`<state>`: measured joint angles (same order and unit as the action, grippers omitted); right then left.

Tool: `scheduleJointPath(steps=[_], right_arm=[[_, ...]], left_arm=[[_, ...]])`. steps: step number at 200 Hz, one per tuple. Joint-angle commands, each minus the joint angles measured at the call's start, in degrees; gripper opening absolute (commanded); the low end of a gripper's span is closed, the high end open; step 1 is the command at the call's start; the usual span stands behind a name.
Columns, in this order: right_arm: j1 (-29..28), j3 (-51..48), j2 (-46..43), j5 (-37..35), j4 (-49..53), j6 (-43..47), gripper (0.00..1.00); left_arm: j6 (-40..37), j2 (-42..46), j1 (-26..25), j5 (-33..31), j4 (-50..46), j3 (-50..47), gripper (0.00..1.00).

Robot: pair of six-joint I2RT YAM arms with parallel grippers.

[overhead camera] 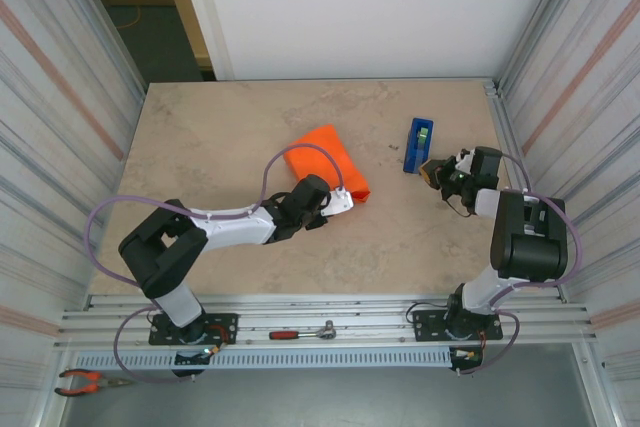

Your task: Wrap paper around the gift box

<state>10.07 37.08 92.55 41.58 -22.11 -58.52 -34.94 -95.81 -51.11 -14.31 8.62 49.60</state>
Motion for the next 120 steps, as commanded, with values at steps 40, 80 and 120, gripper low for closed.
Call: scheduleJointPath(steps=[40, 80, 120], right_arm=[[-0.54, -1.40, 4.25, -0.61, -1.06, -0.67, 0.00], [-0.57, -0.99, 9.48, -0.36, -4.96, -3.18, 0.00], [-1.44, -0.42, 14.80, 0.71, -10.36, -7.02, 0.00]], left_arm=[[0.15, -2.58, -1.15, 3.54, -5.46, -0.45, 0.34], [0.05, -2.78, -1.18, 3.50, -5.46, -0.39, 0.33], [0.00, -2.80, -1.32, 3.43, -5.46, -0.39, 0.33]])
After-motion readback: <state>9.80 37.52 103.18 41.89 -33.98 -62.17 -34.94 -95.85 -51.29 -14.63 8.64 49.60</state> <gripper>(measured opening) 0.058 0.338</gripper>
